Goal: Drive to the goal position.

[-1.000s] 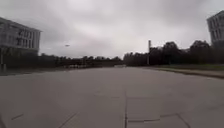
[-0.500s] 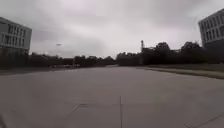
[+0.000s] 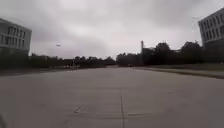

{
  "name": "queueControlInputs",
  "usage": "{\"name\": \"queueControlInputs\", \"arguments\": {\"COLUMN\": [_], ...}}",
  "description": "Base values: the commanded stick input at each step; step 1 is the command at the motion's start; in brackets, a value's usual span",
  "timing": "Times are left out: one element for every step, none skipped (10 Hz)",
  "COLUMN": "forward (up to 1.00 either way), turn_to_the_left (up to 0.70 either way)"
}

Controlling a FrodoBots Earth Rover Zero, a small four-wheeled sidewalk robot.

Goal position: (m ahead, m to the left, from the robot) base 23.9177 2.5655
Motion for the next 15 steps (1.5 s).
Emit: {"name": "queueControlInputs", "arguments": {"forward": [0.7,0.7,0.7,0.7,0.7,0.7,0.58,0.22,0.0,0.0,0.0,0.0,0.0,0.0,0.0], "turn_to_the_left": [0.0,0.0,0.0,0.0,0.0,0.0,0.0,0.0,0.0,0.0,0.0,0.0,0.0,0.0,0.0]}}
